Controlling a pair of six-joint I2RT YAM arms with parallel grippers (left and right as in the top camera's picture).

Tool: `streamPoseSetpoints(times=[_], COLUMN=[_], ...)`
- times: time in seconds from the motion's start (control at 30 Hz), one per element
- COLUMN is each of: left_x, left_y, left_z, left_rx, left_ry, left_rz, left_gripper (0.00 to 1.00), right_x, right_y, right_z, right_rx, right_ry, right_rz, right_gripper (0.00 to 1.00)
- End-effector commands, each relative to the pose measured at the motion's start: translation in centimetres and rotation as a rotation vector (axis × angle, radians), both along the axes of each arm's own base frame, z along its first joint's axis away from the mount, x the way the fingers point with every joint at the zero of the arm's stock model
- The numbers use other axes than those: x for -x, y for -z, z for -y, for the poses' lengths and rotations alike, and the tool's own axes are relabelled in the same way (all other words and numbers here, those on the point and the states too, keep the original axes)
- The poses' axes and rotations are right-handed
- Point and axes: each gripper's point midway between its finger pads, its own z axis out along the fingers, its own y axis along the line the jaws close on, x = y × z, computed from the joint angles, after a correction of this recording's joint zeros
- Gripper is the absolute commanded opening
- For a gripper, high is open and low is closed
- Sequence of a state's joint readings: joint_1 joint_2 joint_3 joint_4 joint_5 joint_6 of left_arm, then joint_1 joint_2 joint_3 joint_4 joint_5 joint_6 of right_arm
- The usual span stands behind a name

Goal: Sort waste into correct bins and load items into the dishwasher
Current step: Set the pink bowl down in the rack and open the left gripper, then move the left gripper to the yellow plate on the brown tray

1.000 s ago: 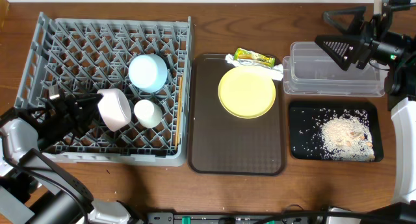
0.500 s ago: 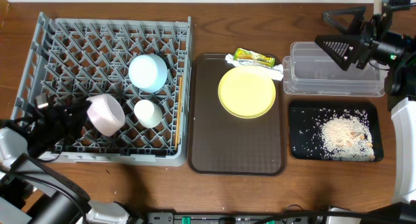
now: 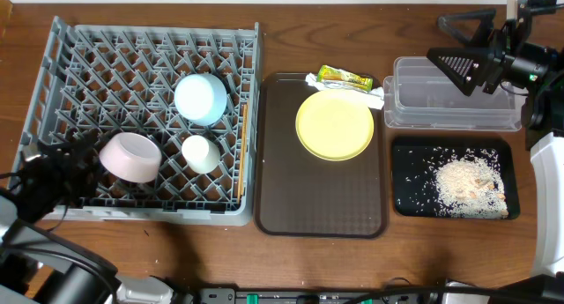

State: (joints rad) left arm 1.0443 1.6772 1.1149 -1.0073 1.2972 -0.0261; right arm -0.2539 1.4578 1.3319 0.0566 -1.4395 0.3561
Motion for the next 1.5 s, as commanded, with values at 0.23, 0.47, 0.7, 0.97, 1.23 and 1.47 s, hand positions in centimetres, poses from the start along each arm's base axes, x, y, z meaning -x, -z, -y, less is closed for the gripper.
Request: streamPoseSetpoints(times=[0.23,0.47,0.7,0.97,1.23,1.47], left_x=[2.0,0.3,-3.6,-4.9,-5.1,-6.6], left_y=[-5.0,-4.8,-3.4,-3.7,-2.9,-4.1], left_z=[0.2,5.1,13.3,22.2,24.4,30.4], left_rx=[-0.491,-0.814,-0.925,-1.051,-1.093,-1.025], left_ry=[-0.102,0.021,0.298,0.497,0.556,0.637], left_rz=[-0.201,-0.317,-0.223,-0.065,-0.048,0.143], left_gripper=[0.7,0.08,0.08,0.08,0.22,0.22], right_x=[-0.1,-0.1,-0.1,-0.1,-0.1,-0.1], right_y=[0.0,0.0,0.0,0.0,0.0,0.0], right_z=[0.3,0.3,0.3,0.3,0.3,0.3], right_rx=[-0.001,-0.001,-0.001,-0.001,-0.001,-0.001], right_ry=[0.006,0.006,0.006,0.006,0.006,0.006], right_rz=[-0.003,-0.003,-0.003,-0.003,-0.003,-0.003], right_gripper=[0.99,0.99,0.99,0.99,0.99,0.99])
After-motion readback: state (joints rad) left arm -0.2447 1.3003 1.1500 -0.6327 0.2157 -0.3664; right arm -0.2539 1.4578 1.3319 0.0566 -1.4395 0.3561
